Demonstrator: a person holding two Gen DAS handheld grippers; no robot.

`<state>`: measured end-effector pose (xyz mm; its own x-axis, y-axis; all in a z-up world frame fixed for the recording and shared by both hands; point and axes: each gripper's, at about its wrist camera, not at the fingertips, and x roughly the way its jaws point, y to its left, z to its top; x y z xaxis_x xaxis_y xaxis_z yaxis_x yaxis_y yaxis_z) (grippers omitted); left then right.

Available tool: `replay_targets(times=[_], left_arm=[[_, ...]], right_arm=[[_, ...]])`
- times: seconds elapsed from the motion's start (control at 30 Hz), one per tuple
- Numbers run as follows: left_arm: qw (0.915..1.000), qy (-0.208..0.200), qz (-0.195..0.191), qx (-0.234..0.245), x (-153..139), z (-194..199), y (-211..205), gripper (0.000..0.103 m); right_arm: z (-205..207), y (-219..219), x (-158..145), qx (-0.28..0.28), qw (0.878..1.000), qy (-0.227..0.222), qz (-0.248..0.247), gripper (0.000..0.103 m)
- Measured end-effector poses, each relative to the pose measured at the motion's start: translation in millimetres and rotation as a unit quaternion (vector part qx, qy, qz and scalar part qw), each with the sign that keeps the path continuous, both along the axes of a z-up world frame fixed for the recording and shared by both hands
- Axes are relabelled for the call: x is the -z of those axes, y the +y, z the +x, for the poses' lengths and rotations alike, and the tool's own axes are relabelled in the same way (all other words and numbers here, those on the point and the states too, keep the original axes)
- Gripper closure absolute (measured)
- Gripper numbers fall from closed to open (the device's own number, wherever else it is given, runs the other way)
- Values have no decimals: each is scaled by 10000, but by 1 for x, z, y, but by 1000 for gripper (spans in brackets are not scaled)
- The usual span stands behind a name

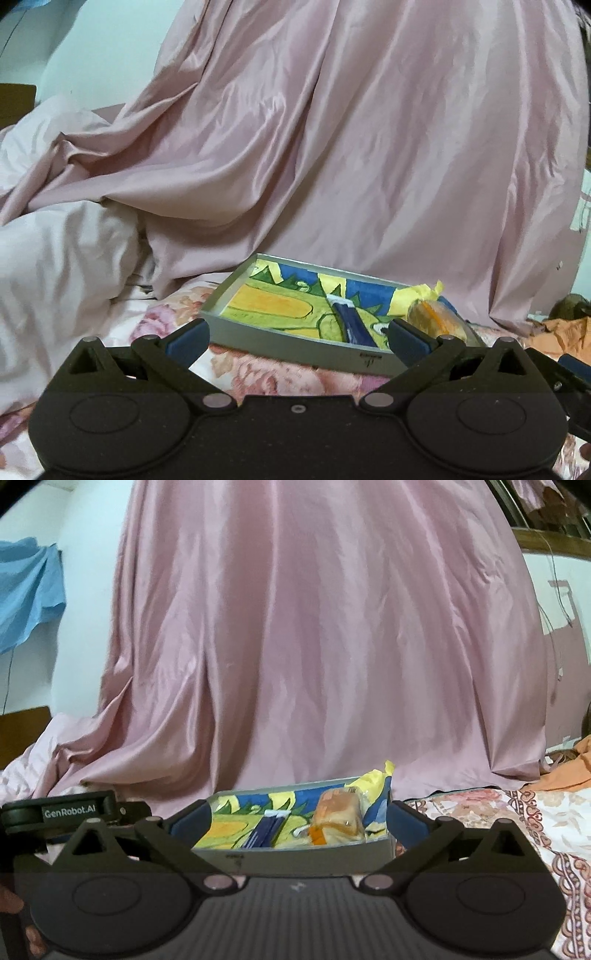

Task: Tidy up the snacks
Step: 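Withdraw both open tools from the tray back toward the snacks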

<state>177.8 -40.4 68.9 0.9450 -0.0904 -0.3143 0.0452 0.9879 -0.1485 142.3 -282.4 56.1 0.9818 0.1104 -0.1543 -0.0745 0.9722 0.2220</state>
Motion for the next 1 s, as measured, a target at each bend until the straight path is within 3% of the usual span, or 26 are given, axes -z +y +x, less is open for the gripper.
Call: replay_targets(times=[0.27,0.57,1.0], left_arm=[[9998,70,157,45,14,-43,15,1],[9986,410,319,108,41,-83,30,1],[9936,969,448,383,72,-105,34,1]], right_arm=[[-43,12,7,-163,9995,155,-238,0],[-75,23,17,-293,9967,658,-372,0],[-75,44,38,-213,9797,1655,-1110,0]])
